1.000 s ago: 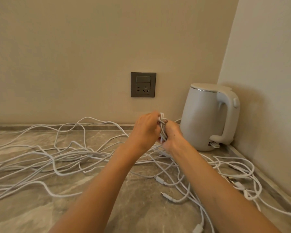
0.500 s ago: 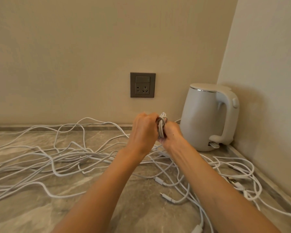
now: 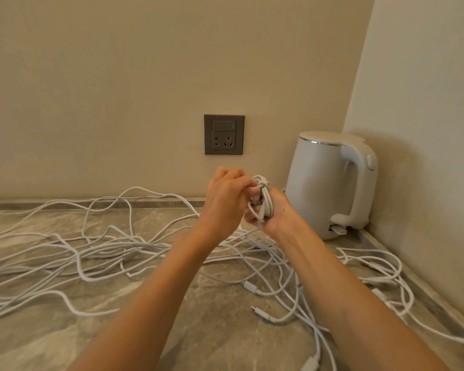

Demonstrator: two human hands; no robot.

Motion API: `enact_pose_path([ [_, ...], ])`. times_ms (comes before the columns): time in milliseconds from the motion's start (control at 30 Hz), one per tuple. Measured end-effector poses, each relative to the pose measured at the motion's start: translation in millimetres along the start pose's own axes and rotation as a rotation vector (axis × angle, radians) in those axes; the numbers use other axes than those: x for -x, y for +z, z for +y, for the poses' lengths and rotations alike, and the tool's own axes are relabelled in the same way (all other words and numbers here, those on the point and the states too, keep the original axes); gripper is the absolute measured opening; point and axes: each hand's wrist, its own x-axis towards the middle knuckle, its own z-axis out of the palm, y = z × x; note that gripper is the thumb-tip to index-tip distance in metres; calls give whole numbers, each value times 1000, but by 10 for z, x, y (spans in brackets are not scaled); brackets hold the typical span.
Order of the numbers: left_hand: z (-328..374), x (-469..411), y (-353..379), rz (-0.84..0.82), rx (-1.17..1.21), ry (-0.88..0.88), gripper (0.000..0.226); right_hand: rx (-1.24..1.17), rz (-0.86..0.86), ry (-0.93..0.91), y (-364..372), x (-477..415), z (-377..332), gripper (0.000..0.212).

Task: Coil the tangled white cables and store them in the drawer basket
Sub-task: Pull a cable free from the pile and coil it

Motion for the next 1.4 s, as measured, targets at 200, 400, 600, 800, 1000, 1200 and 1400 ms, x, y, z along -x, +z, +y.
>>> enact_pose_path([
  [200, 119, -20, -30, -60, 169, -109, 27, -53, -42, -96, 27, 15, -25, 39],
  [400, 336, -16, -85, -145, 632, -377, 40, -133, -119, -286, 29, 29, -53, 55],
  [600, 288, -2, 55, -161, 368, -224, 36, -122, 52, -540, -44, -1, -61, 54],
  [800, 117, -36, -19, -248, 442, -156, 28, -79, 54, -401, -2, 25, -20, 52],
  [1000, 151, -45, -89, -117, 482, -153, 17, 15, 20, -231, -8, 71, -54, 50],
  [1200, 98, -47, -99, -71, 383, -170, 22, 43, 51, -205, -22, 45, -75, 49],
  [1400, 86, -51, -84, -81, 369, -292, 31, 268, 141, -301, -13, 44, -60, 54],
])
